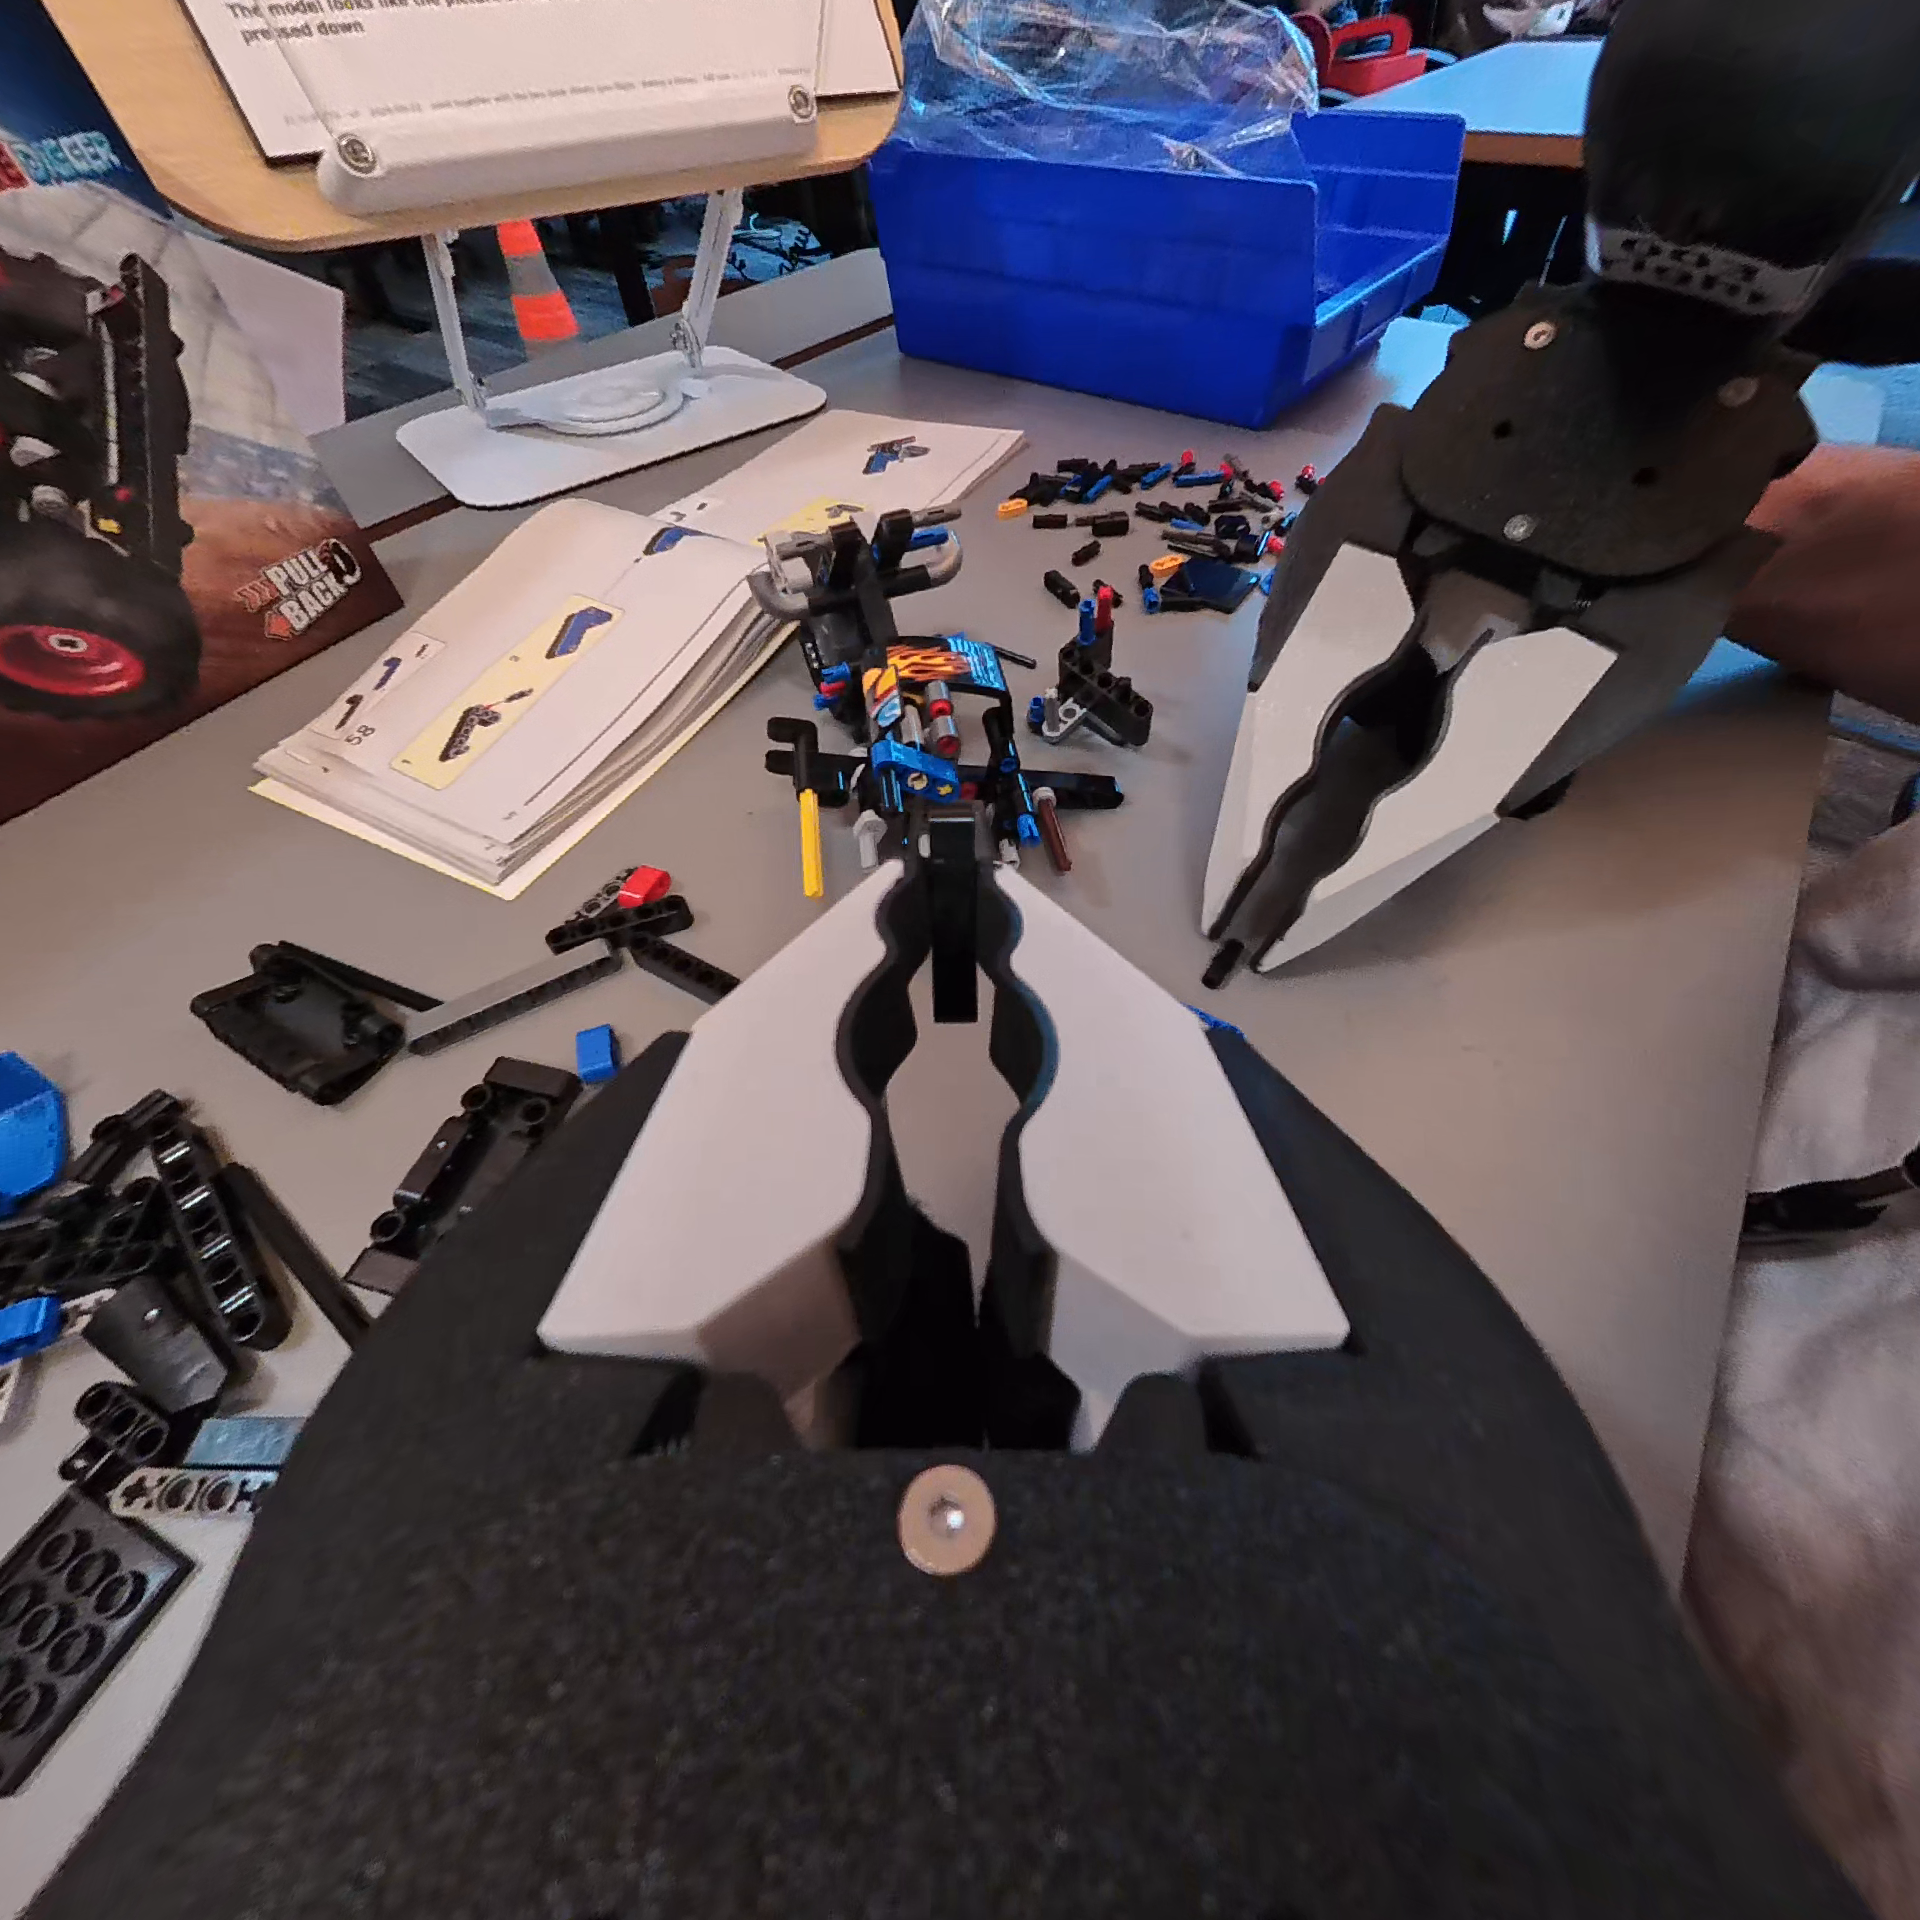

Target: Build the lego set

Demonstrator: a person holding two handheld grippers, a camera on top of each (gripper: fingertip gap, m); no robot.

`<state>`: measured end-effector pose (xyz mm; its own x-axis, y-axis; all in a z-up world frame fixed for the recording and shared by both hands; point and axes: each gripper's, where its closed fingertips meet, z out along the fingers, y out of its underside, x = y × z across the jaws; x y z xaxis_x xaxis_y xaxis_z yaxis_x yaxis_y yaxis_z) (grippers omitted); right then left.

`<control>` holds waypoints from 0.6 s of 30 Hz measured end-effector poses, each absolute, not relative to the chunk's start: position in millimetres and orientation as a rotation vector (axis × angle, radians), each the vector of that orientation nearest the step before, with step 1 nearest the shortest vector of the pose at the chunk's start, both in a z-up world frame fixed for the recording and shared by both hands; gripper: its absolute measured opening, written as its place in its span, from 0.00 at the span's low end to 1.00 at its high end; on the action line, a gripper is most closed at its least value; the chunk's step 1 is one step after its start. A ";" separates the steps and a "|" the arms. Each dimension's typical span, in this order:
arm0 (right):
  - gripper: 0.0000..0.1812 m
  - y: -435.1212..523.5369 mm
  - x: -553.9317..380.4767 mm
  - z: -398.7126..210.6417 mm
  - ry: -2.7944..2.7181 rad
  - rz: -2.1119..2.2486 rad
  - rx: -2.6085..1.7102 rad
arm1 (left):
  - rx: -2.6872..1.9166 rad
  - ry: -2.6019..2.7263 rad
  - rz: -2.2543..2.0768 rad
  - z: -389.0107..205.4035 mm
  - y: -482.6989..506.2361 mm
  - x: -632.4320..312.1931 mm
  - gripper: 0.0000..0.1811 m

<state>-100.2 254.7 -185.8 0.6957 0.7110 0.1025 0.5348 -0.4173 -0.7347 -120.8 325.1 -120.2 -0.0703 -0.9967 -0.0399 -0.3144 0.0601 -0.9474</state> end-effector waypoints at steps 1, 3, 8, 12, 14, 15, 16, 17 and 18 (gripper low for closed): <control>0.06 255.3 -100.2 -186.1 -0.949 0.284 -2.113 | -1.369 1.527 -1.038 -121.6 323.8 -120.5 0.04; 0.04 255.5 -101.7 -186.5 -0.960 0.285 -2.109 | -1.354 1.570 -1.002 -126.3 319.3 -119.1 0.03; 0.02 258.9 -96.9 -184.7 -0.956 0.250 -2.101 | -1.264 1.738 -0.866 -143.9 294.1 -115.4 0.03; 0.02 264.2 -95.6 -161.8 -0.771 0.437 -2.074 | -1.251 1.678 -0.766 -141.8 293.7 -105.0 0.03; 0.01 268.7 -92.1 -152.2 -0.649 0.510 -2.056 | -1.253 1.640 -0.760 -138.0 294.5 -101.4 0.03; 0.01 269.7 -92.4 -148.5 -0.597 0.556 -2.050 | -1.254 1.634 -0.774 -136.6 292.6 -99.7 0.03; 0.01 270.1 -94.0 -145.7 -0.564 0.593 -2.043 | -1.265 1.633 -0.784 -136.7 291.0 -97.7 0.03; 0.01 271.1 -95.3 -143.3 -0.538 0.612 -2.034 | -1.270 1.627 -0.783 -136.5 290.9 -95.7 0.03; 0.02 271.8 -96.9 -141.6 -0.523 0.627 -2.028 | -1.269 1.627 -0.775 -136.9 290.7 -94.2 0.03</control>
